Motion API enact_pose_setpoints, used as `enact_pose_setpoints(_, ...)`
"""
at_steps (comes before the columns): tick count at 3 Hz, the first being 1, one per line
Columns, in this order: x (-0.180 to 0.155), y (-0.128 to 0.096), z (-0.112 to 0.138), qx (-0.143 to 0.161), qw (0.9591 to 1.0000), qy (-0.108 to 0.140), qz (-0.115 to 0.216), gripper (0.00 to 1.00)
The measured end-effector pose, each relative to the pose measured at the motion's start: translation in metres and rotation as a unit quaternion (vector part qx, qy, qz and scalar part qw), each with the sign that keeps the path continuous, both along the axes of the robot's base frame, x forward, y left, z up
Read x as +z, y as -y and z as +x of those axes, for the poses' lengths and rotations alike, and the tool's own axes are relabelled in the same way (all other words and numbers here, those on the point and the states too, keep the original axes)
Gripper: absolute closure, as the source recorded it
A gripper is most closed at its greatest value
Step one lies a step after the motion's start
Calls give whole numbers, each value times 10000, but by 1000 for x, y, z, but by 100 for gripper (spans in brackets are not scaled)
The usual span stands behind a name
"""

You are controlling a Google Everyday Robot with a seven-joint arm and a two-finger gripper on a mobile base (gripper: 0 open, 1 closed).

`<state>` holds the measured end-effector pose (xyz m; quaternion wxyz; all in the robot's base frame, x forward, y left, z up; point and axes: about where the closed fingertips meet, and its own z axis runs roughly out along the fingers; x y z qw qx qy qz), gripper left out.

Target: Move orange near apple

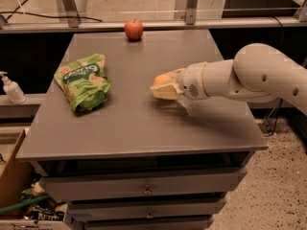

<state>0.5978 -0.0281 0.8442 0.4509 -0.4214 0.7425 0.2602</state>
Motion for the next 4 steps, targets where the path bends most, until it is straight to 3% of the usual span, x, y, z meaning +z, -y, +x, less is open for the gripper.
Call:
enact_pose_setpoints(1,1,-1,28,-109,9997,201,-34,100)
enact_pose_setpoints(3,-2,6,128,-542,9967,591,-135,100)
enact_pose_setpoints(4,1,9,176,-748,9944,740,41,100)
